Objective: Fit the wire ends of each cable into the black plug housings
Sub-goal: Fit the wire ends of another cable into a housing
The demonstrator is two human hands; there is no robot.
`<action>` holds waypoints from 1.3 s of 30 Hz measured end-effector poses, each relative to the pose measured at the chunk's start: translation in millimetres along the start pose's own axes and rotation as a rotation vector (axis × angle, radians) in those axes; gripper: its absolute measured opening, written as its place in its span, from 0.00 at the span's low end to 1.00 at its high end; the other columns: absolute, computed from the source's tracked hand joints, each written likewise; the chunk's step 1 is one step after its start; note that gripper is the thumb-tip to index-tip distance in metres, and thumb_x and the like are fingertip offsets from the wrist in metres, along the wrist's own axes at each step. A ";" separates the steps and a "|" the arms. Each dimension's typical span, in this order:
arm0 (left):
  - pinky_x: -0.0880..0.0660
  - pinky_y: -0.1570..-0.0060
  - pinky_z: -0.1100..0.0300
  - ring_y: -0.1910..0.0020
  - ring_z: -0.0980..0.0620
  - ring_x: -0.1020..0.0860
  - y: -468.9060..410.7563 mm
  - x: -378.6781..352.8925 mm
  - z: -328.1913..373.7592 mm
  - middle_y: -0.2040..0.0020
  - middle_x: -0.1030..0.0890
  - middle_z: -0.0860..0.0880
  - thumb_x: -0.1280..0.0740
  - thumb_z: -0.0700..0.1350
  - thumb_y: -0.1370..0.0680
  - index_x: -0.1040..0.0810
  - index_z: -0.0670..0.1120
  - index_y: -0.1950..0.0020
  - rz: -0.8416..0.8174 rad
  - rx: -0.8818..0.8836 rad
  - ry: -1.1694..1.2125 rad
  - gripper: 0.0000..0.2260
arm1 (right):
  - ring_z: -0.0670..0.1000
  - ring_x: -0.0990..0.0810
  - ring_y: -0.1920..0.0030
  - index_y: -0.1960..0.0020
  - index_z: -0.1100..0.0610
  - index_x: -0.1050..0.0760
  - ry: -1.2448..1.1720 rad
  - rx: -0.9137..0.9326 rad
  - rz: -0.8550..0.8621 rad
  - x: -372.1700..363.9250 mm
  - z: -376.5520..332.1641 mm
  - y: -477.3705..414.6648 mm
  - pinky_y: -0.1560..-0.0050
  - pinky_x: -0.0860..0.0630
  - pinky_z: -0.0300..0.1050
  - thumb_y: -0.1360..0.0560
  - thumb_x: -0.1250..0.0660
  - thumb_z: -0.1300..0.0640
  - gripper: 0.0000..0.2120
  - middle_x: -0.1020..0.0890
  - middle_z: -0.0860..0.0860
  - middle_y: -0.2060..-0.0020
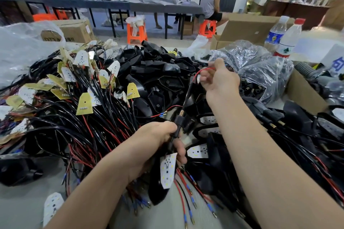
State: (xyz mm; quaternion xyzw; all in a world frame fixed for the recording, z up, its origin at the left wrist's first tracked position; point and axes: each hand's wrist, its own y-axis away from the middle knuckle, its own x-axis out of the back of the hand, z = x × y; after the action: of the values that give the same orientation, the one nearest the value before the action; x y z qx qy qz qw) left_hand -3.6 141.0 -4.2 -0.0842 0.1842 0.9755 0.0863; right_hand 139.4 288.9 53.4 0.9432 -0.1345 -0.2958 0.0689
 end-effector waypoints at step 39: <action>0.18 0.43 0.52 0.43 0.48 0.16 7.5 38.3 7.5 0.41 0.15 0.52 0.24 0.37 0.35 0.15 0.57 0.39 0.110 -0.397 -0.256 0.27 | 0.49 0.18 0.61 0.47 0.56 0.22 0.240 -0.011 -0.518 58.0 55.6 84.0 0.56 0.21 0.44 0.18 0.37 0.66 0.07 0.15 0.53 0.59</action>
State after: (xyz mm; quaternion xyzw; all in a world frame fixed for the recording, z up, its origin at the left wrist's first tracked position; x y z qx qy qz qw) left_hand -43.3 142.2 -2.2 0.0348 -0.0194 0.9985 0.0375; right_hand 135.3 188.8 -5.6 0.9741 0.1215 -0.1906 0.0116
